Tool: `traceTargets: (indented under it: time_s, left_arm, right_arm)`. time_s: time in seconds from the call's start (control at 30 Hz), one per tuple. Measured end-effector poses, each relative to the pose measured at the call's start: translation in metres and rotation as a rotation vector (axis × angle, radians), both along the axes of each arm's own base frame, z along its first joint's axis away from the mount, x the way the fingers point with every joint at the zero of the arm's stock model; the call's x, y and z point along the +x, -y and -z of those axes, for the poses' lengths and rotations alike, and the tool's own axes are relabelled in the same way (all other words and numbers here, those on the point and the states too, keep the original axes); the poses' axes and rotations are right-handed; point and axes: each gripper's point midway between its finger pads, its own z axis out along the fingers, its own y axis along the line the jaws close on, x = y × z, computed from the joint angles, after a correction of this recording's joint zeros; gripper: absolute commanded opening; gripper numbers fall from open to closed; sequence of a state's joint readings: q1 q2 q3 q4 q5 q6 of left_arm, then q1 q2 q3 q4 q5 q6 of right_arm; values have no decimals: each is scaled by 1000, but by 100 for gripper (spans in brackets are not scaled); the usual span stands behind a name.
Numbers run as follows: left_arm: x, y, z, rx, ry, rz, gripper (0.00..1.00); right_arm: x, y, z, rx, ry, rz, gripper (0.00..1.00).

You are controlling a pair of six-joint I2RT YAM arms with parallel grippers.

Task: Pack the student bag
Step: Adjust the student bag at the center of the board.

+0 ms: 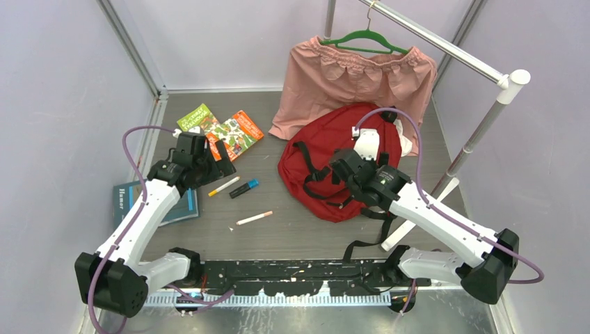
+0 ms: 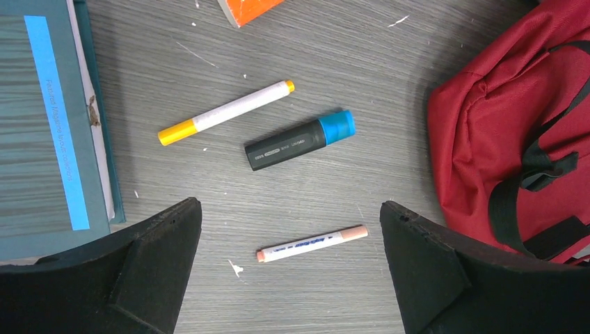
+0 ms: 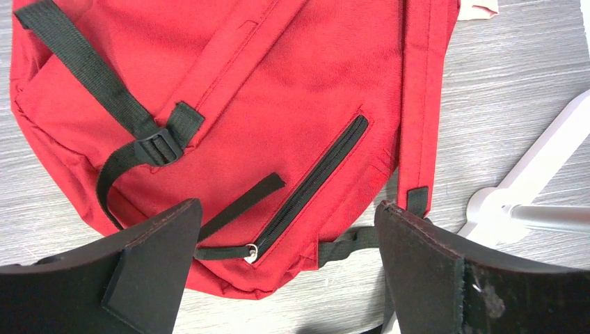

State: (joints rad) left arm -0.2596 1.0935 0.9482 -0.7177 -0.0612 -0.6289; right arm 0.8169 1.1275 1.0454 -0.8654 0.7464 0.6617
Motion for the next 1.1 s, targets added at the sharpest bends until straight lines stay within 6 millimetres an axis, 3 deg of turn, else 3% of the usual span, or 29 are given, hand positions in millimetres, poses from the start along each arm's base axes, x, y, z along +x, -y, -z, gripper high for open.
traceTargets:
  time_s: [0.2,0.33,0.53,0.67,0.87,1.03,1.1]
  left_arm:
    - [1,-2,5,17,-23,-7,97]
    - [4,12,20,36,-77,34,98]
    - [8,103,25,125,-99,296,100]
    - [40,142,27,131,-79,363,100]
    - [95,187,48,65,-119,469,100]
    - [133,195,84,-69,-189,483,91]
    - [135,195,102,-136,-243,492,78]
  right_arm:
    - [-1,0,-3,18,11,-3,100]
    - [-4,1,1,20,3,-8,100]
    - [-11,6,0,45,12,-16,100]
    - [-16,8,-16,110,57,-22,100]
    - [-24,16,-30,152,97,-24,100]
    - [-30,24,-28,126,79,-21,100]
    - [-33,28,-30,129,85,-20,100]
